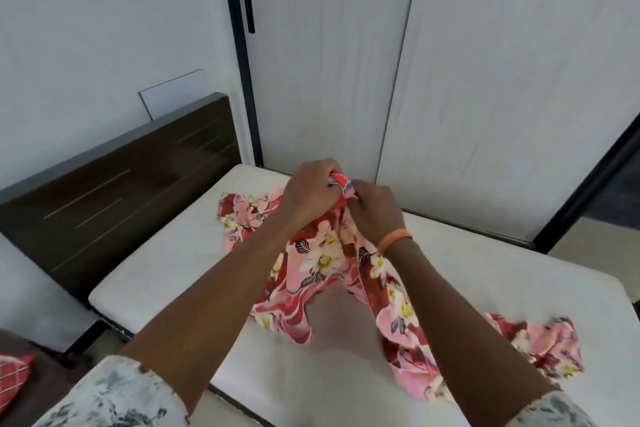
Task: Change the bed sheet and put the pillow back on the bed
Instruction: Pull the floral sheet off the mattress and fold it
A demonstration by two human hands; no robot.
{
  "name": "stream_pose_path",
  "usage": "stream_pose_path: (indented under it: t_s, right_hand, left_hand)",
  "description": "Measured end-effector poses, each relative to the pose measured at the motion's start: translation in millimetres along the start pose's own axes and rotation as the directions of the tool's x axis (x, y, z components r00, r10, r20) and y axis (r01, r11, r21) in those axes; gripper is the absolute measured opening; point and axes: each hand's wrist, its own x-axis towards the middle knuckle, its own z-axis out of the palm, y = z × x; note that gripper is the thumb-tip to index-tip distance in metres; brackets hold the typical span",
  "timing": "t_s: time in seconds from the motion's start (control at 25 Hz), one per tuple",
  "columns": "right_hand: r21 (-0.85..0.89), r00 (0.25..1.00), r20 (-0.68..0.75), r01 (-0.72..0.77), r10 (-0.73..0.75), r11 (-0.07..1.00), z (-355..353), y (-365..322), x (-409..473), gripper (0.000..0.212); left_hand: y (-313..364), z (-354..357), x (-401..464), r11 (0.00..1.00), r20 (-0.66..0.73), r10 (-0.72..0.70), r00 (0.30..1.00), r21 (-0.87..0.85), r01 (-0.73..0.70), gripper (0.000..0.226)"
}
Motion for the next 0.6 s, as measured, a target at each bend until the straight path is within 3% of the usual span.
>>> stream_pose_path:
  t_s: [0.08,0.2,0.28,0.36,0.4,0.48,0.56,0.6]
  right_hand:
    - [-0.031,0.996,-0.089,0.001,-0.004,1.0,-1,2,13,0.037]
    - [0.045,0.962,-0.186,-0.196,0.201,0.979,-11,21,31,0.043]
    - [0.071,0.908,-0.178,-0.371,0.378,0.926,-9,29,39,0.04]
    - [-0.039,0.875,-0.11,-0.477,0.471,0.878,-1,26,39,0.028]
    - [-0.117,0.898,-0.06,-0.439,0.435,0.891,6,17,35,0.029]
    - [-0.136,0.976,0.111,-0.174,0.19,0.975,28,-8,27,0.056]
    - [0.033,0.97,0.245,-0.004,-0.004,0.999,53,-39,27,0.07]
    - [0.134,0.971,0.236,0.007,-0.039,0.991,61,-52,31,0.06]
  left_hand:
    - [-32,-19,-1,0.964,-0.047,-0.027,0.999,0.262,0.039,0.004]
    - [-94,-39,-10,0.865,-0.128,-0.169,0.977,0.456,0.209,0.008]
    - [-124,-47,-18,0.859,-0.172,-0.33,0.928,0.353,0.371,0.009]
    - [-134,-50,-22,0.867,-0.118,-0.477,0.871,0.1,0.488,0.009]
    - [-130,-50,-20,0.865,-0.057,-0.502,0.863,-0.017,0.502,0.011]
    - [-113,-49,-11,0.892,0.045,-0.431,0.901,-0.131,0.433,0.019]
    - [-86,-48,2,0.948,0.081,-0.292,0.953,-0.107,0.299,0.021]
    - [-73,-49,7,0.971,0.089,-0.225,0.97,-0.055,0.231,0.02]
